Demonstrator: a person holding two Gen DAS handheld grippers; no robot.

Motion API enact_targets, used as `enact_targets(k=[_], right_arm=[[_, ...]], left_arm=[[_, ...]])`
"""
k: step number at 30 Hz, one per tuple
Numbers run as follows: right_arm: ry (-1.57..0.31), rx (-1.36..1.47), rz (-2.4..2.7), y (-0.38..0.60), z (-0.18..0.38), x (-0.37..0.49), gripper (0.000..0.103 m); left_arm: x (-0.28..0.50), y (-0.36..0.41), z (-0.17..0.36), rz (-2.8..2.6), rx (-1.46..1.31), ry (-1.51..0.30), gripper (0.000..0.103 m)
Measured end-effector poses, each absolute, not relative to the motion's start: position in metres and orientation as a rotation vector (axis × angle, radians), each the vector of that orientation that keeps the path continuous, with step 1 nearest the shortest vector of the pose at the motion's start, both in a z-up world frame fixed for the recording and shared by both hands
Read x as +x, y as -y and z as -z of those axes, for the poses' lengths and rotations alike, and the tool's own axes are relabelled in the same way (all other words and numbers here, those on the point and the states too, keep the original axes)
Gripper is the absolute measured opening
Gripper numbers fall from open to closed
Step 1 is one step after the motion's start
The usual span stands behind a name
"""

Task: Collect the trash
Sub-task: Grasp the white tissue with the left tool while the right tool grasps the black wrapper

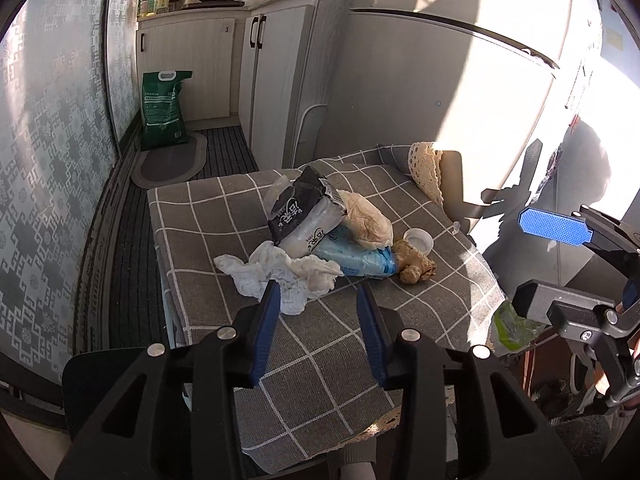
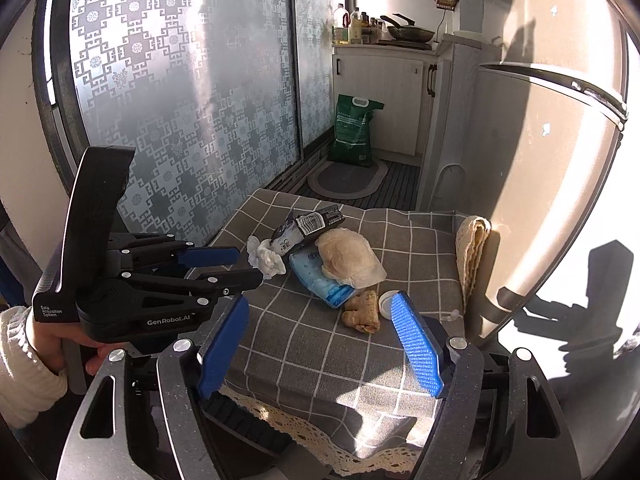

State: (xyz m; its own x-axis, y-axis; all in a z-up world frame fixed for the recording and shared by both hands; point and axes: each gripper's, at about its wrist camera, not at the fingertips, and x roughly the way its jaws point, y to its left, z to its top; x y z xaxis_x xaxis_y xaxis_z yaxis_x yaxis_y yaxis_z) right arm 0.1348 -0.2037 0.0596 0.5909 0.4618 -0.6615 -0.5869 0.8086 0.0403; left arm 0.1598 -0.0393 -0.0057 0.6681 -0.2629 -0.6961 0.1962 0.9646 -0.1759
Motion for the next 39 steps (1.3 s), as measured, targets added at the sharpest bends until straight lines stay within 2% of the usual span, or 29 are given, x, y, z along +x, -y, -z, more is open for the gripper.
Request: enact_targets(k=[4, 8, 9, 10, 11, 14, 18, 26, 32, 39], right_arm=[[-0.726, -0.176, -0.618, 0.205, -0.057, 0.144, 0.075], [-0.734, -0.154, -0.633, 0.204, -0.057, 0.151, 0.075], [-0.735, -0.155, -0.633, 0.202, -0.056, 0.152, 0.075], [-0.737, -0.157, -0.633, 0.199, -0.056, 0.153, 0.075], [-0.74, -0.159, -0.635, 0.196, -0.055, 0.153, 0.075], [-0.74, -0.175, -0.633, 0.187, -0.053, 0.154, 0.074], [-0.74, -0.202, -0.625, 0.172, -0.051, 0.157, 0.073], [-0.753, -0.217, -0.609, 0.137, -0.047, 0.175, 0.061], [-0.784, -0.211, -0.553, 0.112, -0.037, 0.197, 0.044], [-0.831, -0.202, -0.452, 0.099, -0.023, 0.214, 0.041]], left_arm=[[0.172, 0.036, 0.012, 0.25, -0.121, -0.809, 0.04], [0.178, 0.037, 0.014, 0.268, -0.146, -0.812, 0.034], [0.178, 0.037, 0.015, 0.273, -0.149, -0.814, 0.025], [0.179, 0.038, 0.016, 0.27, -0.147, -0.818, 0.012], [0.18, 0.038, 0.017, 0.271, -0.147, -0.824, 0.007], [0.177, 0.034, 0.017, 0.276, -0.163, -0.821, 0.002], [0.167, 0.022, 0.009, 0.284, -0.199, -0.801, 0.002], [0.136, -0.006, -0.013, 0.298, -0.236, -0.747, 0.002], [0.118, -0.028, -0.024, 0.299, -0.248, -0.714, 0.002], [0.101, -0.049, -0.024, 0.283, -0.242, -0.709, 0.002]])
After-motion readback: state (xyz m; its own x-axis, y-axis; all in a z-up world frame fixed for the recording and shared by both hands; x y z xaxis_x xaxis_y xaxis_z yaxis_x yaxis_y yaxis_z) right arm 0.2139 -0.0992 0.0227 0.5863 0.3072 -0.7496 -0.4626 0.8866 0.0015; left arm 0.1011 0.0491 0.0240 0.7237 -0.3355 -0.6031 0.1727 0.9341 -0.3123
